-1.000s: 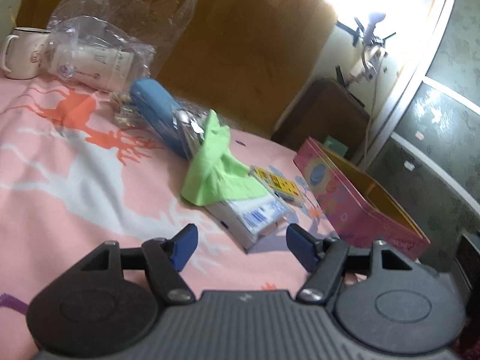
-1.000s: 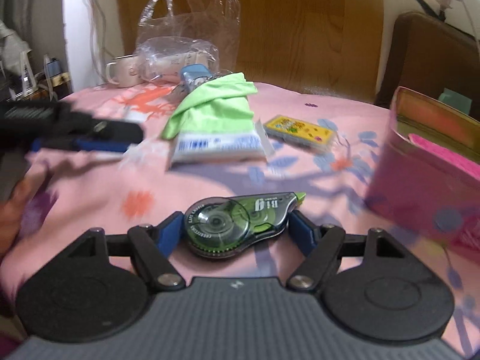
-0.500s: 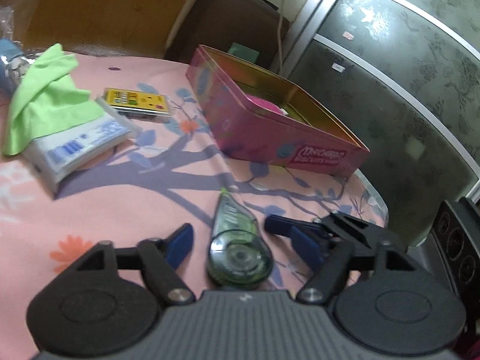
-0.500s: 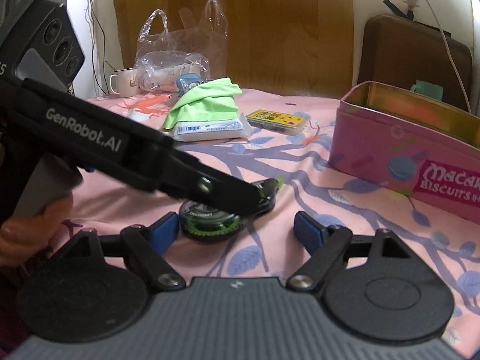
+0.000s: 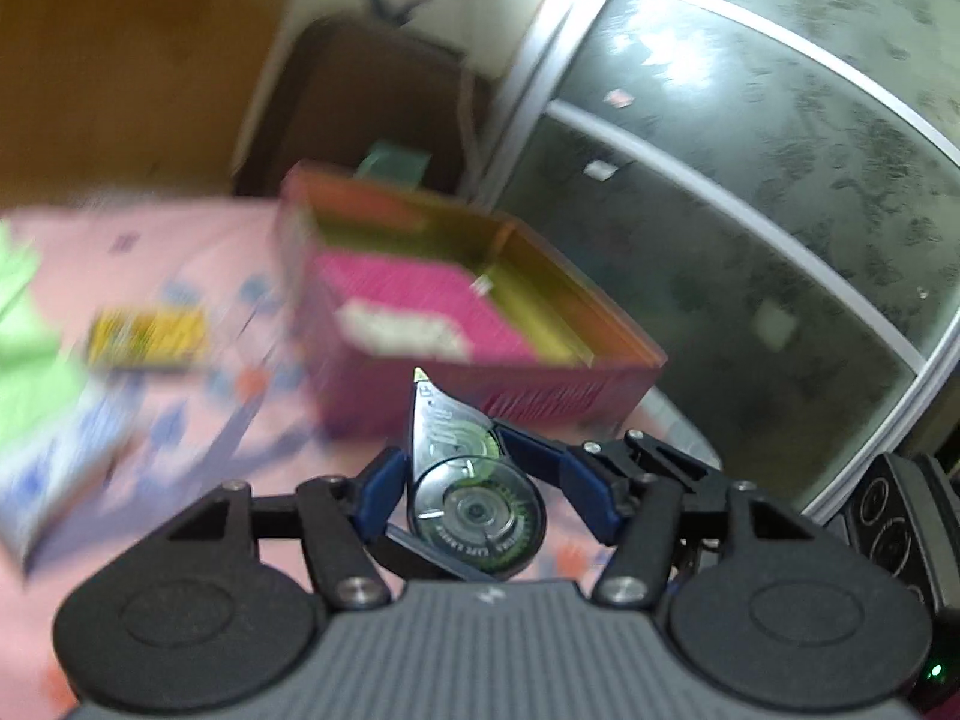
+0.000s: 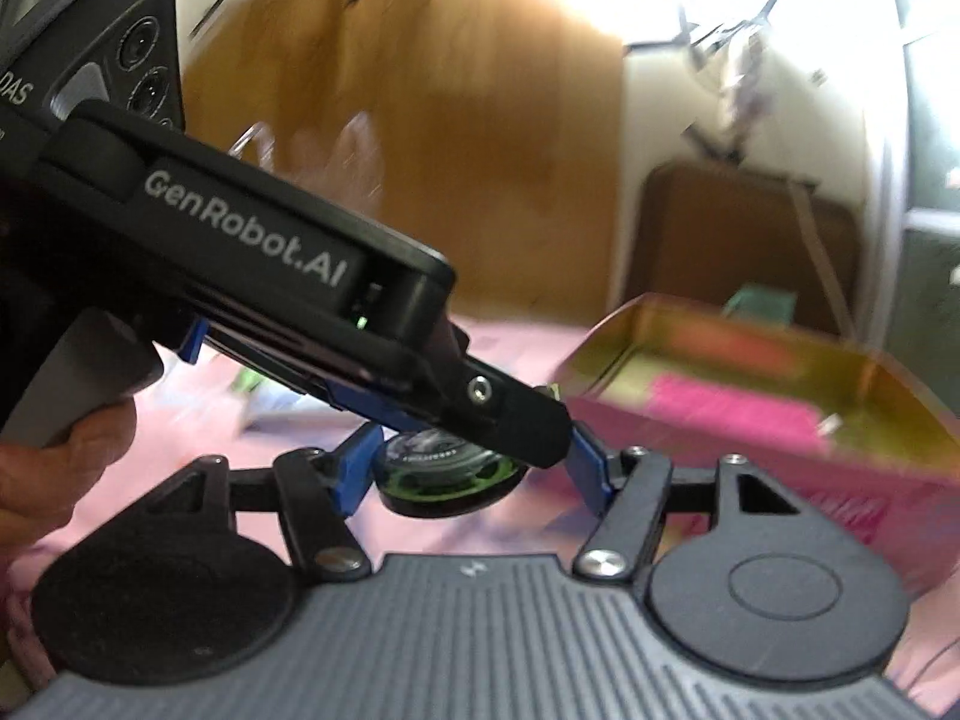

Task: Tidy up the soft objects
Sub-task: 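Grasp the green tape roller with the left gripper and carry it to the tin, then release the tape roller into the tin with the left gripper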

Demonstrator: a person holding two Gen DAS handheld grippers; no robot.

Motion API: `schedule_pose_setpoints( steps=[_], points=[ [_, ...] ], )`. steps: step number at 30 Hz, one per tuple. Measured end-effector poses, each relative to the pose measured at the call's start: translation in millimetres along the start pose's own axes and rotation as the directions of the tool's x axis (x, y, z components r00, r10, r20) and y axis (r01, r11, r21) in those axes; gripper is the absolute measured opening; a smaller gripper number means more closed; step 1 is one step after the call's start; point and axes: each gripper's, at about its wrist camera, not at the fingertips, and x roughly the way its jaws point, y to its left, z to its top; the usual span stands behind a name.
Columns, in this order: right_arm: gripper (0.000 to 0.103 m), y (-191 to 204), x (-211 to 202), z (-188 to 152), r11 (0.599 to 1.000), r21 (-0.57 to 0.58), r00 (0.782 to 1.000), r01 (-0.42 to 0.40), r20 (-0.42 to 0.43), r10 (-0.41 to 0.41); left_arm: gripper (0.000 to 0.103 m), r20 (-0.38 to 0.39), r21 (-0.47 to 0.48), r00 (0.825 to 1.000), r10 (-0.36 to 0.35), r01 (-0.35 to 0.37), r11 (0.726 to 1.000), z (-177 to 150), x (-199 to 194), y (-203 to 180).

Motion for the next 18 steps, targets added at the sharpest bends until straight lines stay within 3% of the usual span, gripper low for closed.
schedule_pose_setpoints(
  steps=[6,13,16,18],
  points=[
    [0.069,-56,11,20,0.989,-0.014,0.987,0.146,0.071,-0.145,0.058,0.036,0.113,0.998,-0.049,0.044,0.993,57,39,-37],
    [0.069,-122,35,12,0.973,0.025,0.973,0.228,0.026,-0.229,0.059,-0.003,0.103,0.996,-0.085,0.085,0.991,97,121,-44],
    [0.069,-140,51,8,0.97,0.023,0.97,0.244,-0.003,-0.244,0.07,-0.011,0.103,0.997,-0.082,0.083,0.991,103,152,-46],
    [0.07,-151,60,5,0.959,0.024,0.959,0.281,-0.034,-0.28,0.071,-0.008,0.101,0.997,-0.072,0.072,0.992,107,172,-46]
  ],
)
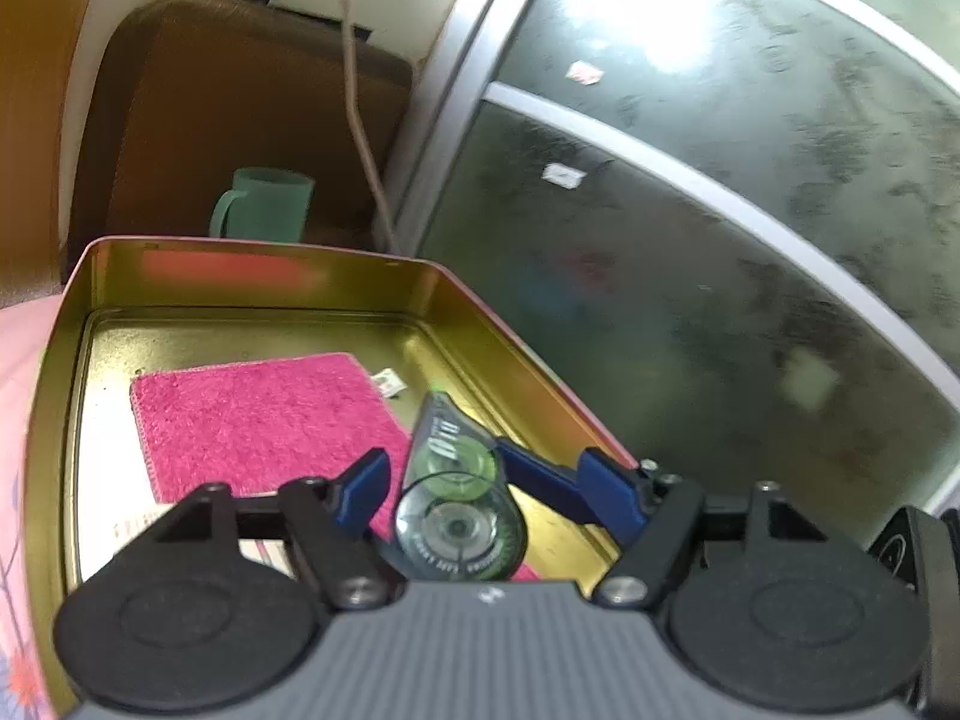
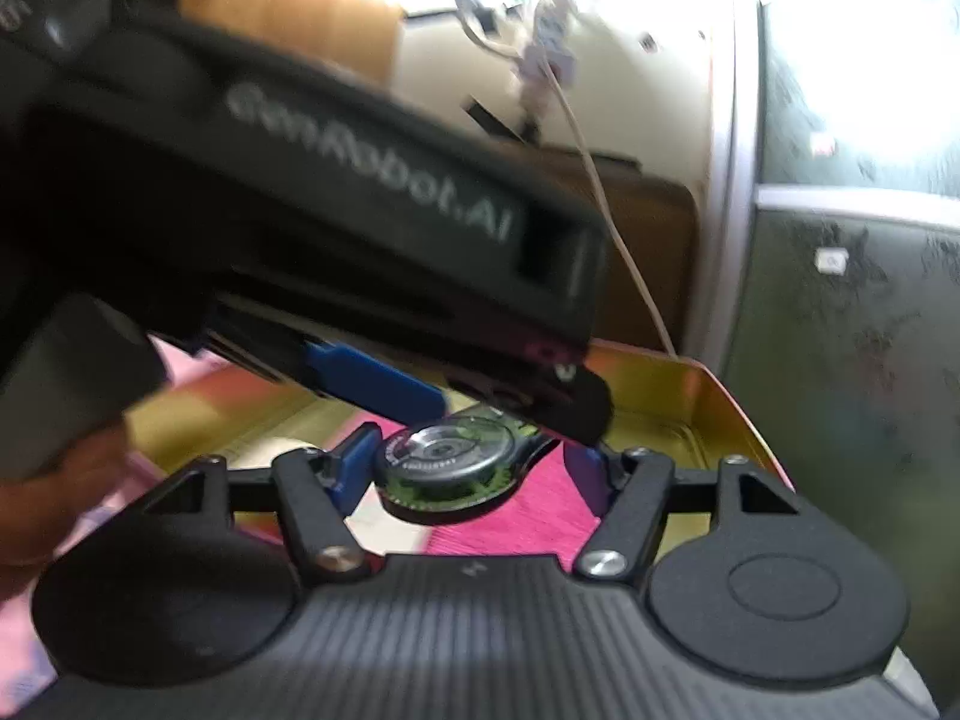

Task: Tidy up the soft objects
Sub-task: 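Release the tape roller into the tin with the left gripper, then move both tools back toward the yellow card box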

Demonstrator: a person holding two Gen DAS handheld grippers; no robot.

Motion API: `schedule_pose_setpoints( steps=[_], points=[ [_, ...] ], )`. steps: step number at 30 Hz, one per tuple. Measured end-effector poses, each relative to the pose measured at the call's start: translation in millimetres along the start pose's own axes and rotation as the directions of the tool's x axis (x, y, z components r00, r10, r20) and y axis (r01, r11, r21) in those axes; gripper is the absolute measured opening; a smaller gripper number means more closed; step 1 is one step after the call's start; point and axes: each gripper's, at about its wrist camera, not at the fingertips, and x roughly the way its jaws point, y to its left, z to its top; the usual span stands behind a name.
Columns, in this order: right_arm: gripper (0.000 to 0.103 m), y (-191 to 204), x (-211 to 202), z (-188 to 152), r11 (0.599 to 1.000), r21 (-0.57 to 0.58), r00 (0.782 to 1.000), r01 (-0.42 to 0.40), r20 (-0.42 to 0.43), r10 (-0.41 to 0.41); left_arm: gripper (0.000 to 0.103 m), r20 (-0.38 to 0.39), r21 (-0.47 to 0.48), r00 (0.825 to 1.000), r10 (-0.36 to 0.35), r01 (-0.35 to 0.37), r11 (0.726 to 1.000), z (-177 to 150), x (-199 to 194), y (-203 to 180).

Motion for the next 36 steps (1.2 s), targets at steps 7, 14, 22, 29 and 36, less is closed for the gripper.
schedule_pose_setpoints(
  steps=[7,14,22,29,36],
  points=[
    [0.071,-11,-21,-13,0.993,0.107,0.998,0.041,0.033,-0.044,0.072,0.065,-0.052,0.998,0.021,-0.018,0.998,0,-11,13],
    [0.07,16,-67,-21,0.989,0.148,0.997,-0.01,0.083,-0.003,0.072,0.132,-0.042,0.991,0.035,-0.029,0.999,-21,-82,13],
    [0.07,68,-90,-21,0.978,0.153,0.987,-0.143,0.101,0.129,0.072,0.101,-0.096,0.976,0.192,-0.183,0.978,-90,-161,38],
    [0.07,103,-97,-29,0.969,0.198,0.989,-0.148,0.026,0.145,0.077,0.043,-0.122,0.921,0.387,-0.379,0.917,-124,-191,61],
    [0.071,105,-109,-31,0.965,0.26,0.999,-0.036,-0.015,0.042,0.084,0.034,-0.102,0.882,0.47,-0.465,0.879,-139,-203,67]
  ],
)
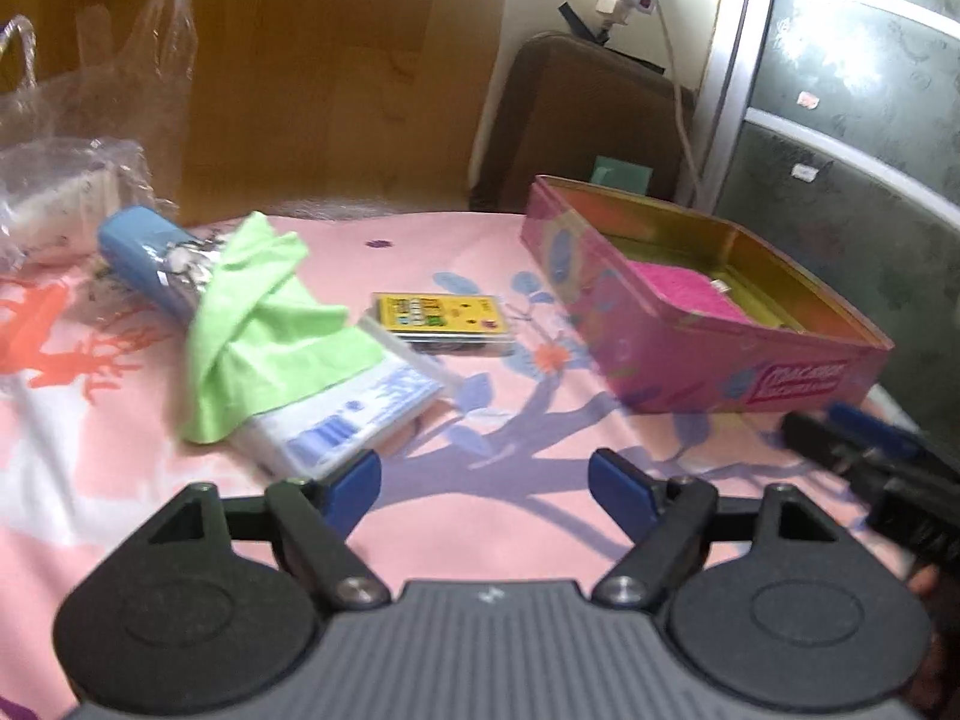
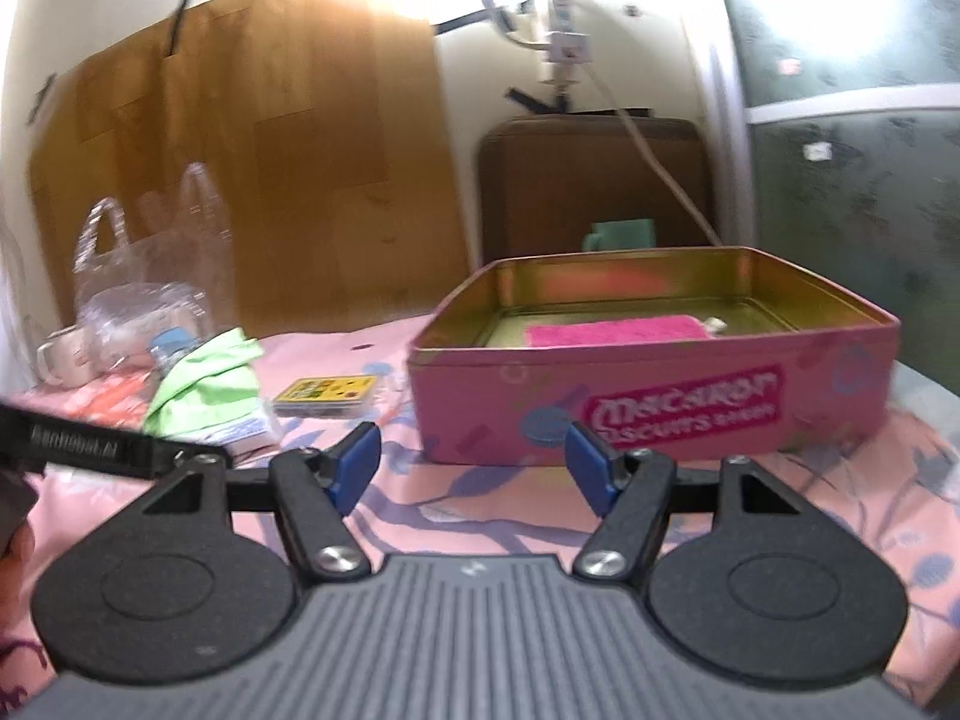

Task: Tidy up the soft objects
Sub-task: 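Move both tools back toward the yellow card box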

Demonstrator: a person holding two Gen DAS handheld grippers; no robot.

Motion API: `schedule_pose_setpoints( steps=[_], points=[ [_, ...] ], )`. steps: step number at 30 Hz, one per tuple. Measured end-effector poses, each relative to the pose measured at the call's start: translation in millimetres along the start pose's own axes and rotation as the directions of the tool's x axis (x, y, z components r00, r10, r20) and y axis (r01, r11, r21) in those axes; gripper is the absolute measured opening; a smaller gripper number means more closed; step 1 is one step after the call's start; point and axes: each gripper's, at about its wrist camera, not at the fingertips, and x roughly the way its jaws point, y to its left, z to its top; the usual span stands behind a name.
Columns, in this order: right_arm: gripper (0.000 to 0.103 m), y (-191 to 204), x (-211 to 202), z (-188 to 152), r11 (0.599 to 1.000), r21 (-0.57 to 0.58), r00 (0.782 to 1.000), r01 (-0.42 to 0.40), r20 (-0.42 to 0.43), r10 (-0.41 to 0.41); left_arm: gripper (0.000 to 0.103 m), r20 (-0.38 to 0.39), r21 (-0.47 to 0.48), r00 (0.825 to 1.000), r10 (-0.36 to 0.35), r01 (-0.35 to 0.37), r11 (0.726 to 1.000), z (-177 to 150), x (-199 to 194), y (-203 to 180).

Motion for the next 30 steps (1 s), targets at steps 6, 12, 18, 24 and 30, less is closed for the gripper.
schedule_pose_setpoints(
  steps=[6,12,18,24,30],
  points=[
    [0.072,-1,-1,-3,0.995,0.08,0.998,0.061,-0.033,-0.059,0.094,0.018,0.06,0.993,0.118,-0.119,0.991,-8,-3,-1],
    [0.072,7,-1,-4,0.996,0.066,0.998,0.051,-0.049,-0.048,0.096,0.03,0.106,0.984,0.177,-0.179,0.978,-13,-7,2],
    [0.072,11,1,-5,0.997,0.061,0.998,0.036,-0.058,-0.032,0.097,0.034,0.111,0.981,0.194,-0.196,0.974,-16,-9,9],
    [0.072,17,4,-7,0.998,0.05,0.997,0.03,-0.072,-0.026,0.097,0.026,0.097,0.979,0.201,-0.203,0.974,-19,-8,17],
    [0.072,22,9,-10,0.999,0.036,0.995,0.018,-0.097,-0.015,0.097,0.018,0.086,0.98,0.197,-0.198,0.976,-20,-7,24]
  ],
)
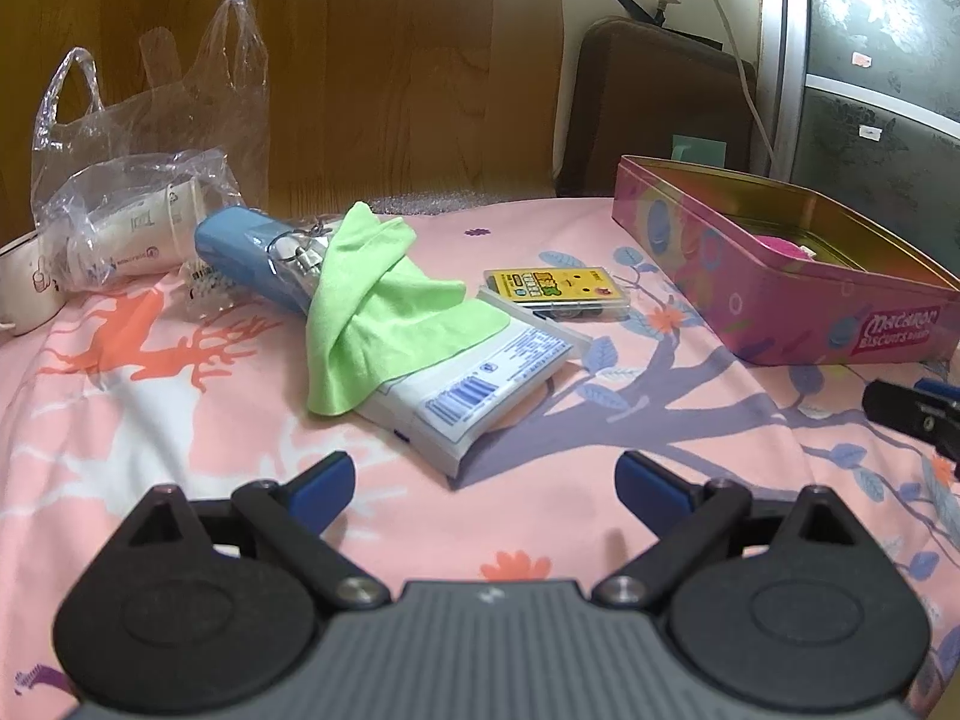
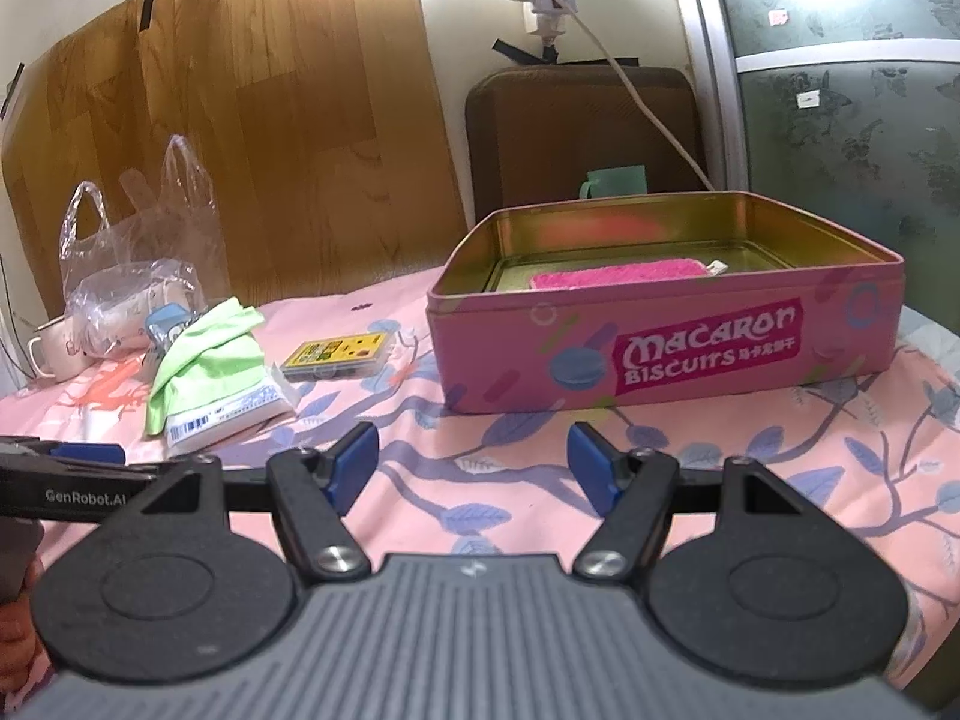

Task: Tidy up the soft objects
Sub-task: 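Move both tools back toward the yellow card box, then grasp the yellow card box with the left gripper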

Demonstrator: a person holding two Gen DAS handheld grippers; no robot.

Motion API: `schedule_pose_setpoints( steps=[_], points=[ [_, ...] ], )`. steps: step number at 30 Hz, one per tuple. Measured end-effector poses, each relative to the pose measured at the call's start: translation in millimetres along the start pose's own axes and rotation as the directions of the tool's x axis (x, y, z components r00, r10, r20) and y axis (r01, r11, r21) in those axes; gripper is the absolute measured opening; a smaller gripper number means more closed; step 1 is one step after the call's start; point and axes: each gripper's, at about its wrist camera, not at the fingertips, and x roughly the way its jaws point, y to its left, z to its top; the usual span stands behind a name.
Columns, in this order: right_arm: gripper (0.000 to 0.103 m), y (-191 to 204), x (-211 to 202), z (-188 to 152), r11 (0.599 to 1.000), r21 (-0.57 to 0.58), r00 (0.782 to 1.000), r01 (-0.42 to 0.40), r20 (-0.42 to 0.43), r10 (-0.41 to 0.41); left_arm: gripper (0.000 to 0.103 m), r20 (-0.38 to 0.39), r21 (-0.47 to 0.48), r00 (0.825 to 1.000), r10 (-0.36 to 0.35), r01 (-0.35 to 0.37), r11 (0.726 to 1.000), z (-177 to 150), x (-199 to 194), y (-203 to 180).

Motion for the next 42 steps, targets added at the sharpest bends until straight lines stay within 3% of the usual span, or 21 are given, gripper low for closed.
schedule_pose_setpoints(
  steps=[14,20,27,30,33,37,40,42],
  points=[
    [0.064,9,11,-5,0.999,-0.015,0.998,-0.038,-0.047,0.037,0.098,-0.003,-0.046,0.999,-0.047,0.047,0.998,-2,3,11],
    [0.06,22,18,-2,0.994,-0.074,0.995,-0.086,-0.061,0.081,0.098,0.014,-0.053,0.998,-0.062,0.062,0.997,-4,0,11],
    [0.059,47,54,25,0.966,-0.17,0.978,-0.195,-0.11,0.178,0.098,0.084,-0.153,0.991,-0.108,0.119,0.981,-7,-7,28],
    [0.059,63,81,42,0.954,-0.224,0.977,-0.2,-0.113,0.179,0.098,0.101,-0.195,0.988,-0.114,0.132,0.972,-7,-7,35],
    [0.06,81,115,57,0.924,-0.313,0.972,-0.22,-0.147,0.181,0.098,0.109,-0.219,0.986,-0.123,0.144,0.965,-6,-6,39],
    [0.06,103,158,68,0.819,-0.524,0.963,-0.234,-0.239,0.123,0.098,0.12,-0.232,0.984,-0.133,0.158,0.96,-6,-5,42],
    [0.06,101,179,78,0.785,-0.565,0.943,-0.253,-0.325,0.07,0.098,0.13,-0.244,0.981,-0.142,0.17,0.955,-7,-6,45],
    [0.068,101,186,83,0.763,-0.583,0.93,-0.28,-0.363,0.064,0.098,0.141,-0.255,0.979,-0.146,0.178,0.95,-7,-7,47]
  ],
)
